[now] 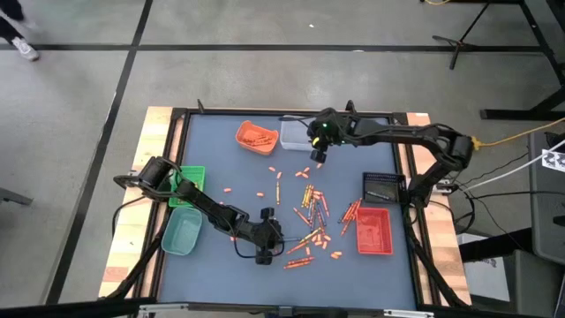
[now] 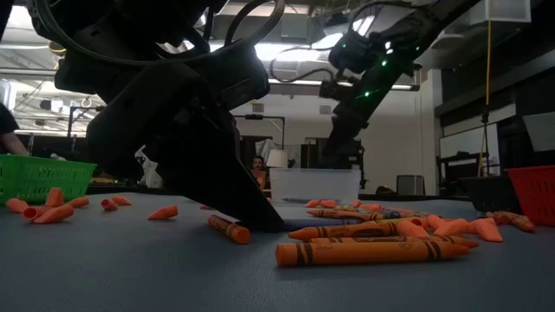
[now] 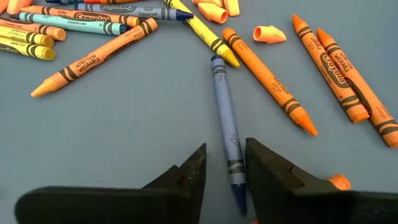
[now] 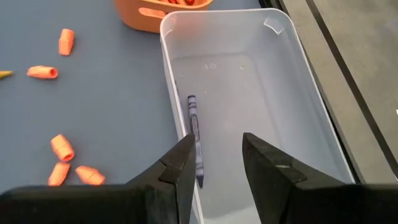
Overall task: Sort crayons
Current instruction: Put the blue crayon into the transparent bin
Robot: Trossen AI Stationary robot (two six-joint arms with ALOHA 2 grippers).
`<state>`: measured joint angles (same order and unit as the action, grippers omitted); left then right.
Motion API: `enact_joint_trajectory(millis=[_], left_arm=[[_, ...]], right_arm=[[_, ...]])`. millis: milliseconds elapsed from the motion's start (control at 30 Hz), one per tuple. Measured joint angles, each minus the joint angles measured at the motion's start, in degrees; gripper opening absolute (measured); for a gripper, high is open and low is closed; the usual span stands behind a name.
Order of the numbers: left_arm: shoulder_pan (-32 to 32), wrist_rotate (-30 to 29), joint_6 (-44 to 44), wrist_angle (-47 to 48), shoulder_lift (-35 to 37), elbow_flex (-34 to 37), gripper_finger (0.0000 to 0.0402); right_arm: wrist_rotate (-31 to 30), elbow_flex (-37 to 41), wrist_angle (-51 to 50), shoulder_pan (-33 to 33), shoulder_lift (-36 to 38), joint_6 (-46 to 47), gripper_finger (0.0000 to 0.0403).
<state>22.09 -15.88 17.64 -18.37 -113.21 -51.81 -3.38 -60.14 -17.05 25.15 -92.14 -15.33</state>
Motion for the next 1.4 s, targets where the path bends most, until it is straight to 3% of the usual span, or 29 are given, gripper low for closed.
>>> enact_joint_trajectory(millis=[400, 667, 1067, 1400], left_arm=[[0.0, -0.3, 0.0, 0.0, 0.0, 0.1, 0.0009], [-1.1, 0.5, -0.2, -0.4, 0.2, 0.1, 0.0009], [-5.5, 2.9, -0.9, 0.5, 6.7, 0.2, 0.0005], [-16.0, 2.8, -18.1, -3.0, 10.5, 0.2, 0.0006]], right_arm=[[10.3, 0.0, -16.7, 0.0, 13.1, 0.6, 0.0131], [20.1, 0.0, -25.3, -0.6, 18.9, 6.0, 0.0131], [20.4, 0.0, -29.2, -12.4, 20.6, 6.9, 0.0131], [13.0, 0.0, -29.7, -21.0, 20.6, 13.8, 0.0131]])
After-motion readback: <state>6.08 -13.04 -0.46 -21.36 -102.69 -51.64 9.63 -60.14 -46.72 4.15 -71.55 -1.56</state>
